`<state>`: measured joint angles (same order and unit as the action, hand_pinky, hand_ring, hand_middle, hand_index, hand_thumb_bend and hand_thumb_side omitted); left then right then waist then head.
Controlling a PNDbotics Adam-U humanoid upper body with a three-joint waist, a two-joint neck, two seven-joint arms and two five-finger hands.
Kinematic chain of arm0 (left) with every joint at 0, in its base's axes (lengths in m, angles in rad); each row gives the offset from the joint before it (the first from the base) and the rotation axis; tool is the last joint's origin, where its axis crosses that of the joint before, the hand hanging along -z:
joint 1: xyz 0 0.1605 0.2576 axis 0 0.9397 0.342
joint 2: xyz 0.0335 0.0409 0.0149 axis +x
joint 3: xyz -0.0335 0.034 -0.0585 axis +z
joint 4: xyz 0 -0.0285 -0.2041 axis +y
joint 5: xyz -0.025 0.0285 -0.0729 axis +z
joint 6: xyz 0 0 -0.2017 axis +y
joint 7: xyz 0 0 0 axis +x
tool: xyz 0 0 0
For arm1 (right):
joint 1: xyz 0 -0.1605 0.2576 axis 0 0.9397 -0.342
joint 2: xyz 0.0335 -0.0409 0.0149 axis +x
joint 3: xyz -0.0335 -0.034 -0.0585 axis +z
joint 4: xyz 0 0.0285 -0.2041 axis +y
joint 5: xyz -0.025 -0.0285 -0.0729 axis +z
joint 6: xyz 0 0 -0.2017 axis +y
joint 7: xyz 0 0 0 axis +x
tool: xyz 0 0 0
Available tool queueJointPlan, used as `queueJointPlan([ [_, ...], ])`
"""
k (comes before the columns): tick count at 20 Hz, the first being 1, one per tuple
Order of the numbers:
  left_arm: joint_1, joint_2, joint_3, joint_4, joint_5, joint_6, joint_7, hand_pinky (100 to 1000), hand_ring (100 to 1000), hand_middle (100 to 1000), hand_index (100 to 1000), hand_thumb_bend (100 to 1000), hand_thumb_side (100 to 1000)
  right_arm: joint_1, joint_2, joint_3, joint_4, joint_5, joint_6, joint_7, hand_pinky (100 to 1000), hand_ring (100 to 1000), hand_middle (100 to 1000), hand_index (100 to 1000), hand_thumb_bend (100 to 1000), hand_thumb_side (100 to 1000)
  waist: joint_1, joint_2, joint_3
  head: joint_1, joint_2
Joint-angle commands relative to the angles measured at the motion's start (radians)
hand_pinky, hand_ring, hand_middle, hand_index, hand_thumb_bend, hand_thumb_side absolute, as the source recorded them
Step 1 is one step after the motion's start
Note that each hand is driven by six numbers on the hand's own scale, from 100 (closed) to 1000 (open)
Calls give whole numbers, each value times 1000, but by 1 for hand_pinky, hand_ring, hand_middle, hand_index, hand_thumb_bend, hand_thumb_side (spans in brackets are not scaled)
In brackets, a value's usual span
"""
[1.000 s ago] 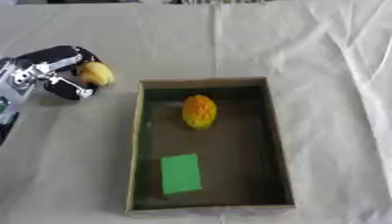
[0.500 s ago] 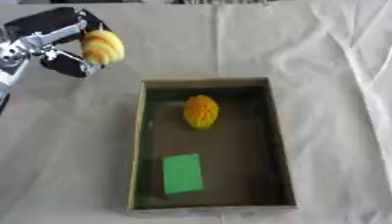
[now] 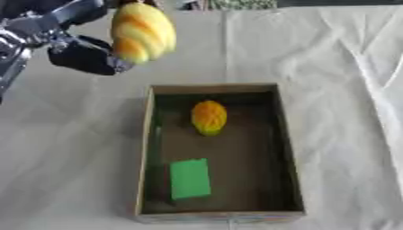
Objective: Pick up objects on the table and place them in the box.
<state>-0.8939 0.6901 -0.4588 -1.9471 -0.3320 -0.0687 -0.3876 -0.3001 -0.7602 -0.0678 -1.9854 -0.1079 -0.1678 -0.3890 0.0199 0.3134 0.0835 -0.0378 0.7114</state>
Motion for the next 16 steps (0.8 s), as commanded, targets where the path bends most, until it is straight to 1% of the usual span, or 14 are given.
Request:
queueJointPlan([
  [1, -31, 3, -30, -50, 54, 24, -32, 577, 557, 518, 599, 100, 139, -9, -36, -4, -15, -7, 0, 7, 880, 767, 698, 756, 100, 548, -1, -25, 3, 1, 1],
  [4, -38, -29, -56, -53, 56, 39, -76, 576, 556, 518, 601, 100, 139, -7, -34, -1, -15, -8, 1, 13, 881, 766, 697, 755, 100, 548, -1, -26, 7, 1, 2],
  [9, -31, -96, -77, -45, 12, 65, -120, 579, 559, 523, 605, 100, 124, -5, -33, 1, -15, -9, 3, 17, 881, 766, 697, 755, 100, 548, -2, -25, 10, 0, 6],
  [12, -15, -145, -98, 26, -43, 74, -140, 585, 566, 529, 613, 100, 114, -9, -33, 3, -15, -9, -3, 19, 882, 767, 697, 755, 100, 547, -3, -24, 10, 0, 7],
  [16, -3, -189, -128, 146, -133, 35, -125, 596, 577, 536, 627, 100, 100, -8, -32, 4, -15, -3, -15, 22, 882, 767, 697, 755, 100, 546, -4, -23, 6, 1, 7],
])
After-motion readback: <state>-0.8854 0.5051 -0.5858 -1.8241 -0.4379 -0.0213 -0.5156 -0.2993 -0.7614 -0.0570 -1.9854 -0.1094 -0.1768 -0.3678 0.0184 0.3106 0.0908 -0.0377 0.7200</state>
